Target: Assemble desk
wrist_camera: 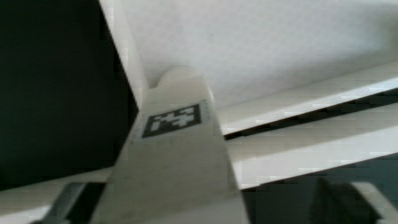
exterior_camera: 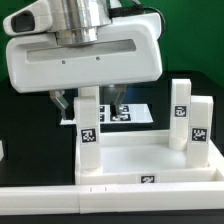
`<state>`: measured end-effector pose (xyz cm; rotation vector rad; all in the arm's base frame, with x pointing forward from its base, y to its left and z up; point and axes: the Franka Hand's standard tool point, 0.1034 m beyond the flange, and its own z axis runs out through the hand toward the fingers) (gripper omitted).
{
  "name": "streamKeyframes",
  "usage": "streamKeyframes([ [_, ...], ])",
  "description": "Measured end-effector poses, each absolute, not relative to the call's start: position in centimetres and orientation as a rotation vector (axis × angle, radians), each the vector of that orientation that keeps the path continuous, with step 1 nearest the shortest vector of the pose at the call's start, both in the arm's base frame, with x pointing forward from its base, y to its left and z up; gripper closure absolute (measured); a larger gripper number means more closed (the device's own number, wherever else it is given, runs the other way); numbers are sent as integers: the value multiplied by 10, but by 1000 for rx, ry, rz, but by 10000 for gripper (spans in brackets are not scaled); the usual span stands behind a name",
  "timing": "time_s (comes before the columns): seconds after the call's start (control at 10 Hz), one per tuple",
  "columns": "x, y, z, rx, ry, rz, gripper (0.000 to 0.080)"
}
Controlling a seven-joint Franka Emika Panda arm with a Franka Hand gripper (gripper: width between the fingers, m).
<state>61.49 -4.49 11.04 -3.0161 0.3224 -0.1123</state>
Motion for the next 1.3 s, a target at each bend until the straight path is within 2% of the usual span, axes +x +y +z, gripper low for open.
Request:
streamKeyframes([
  [0.1,615,-45,110,-3012,349,-111,415],
  [0.2,615,-49,111,-2996,482,-111,506],
  [0.4,615,-49,110,-2952,687,-99,508],
  [0.8,623,-42,109,-2350,1822,36,511],
  [1.0,624,-44,109,-2270,1887,16,511],
  [1.1,624,-45,109,-2292,1861,13,433],
  [1.2,625,-46,109,-2381,1746,-11,433],
  [1.3,627,-49,108,-2524,1535,-71,253],
])
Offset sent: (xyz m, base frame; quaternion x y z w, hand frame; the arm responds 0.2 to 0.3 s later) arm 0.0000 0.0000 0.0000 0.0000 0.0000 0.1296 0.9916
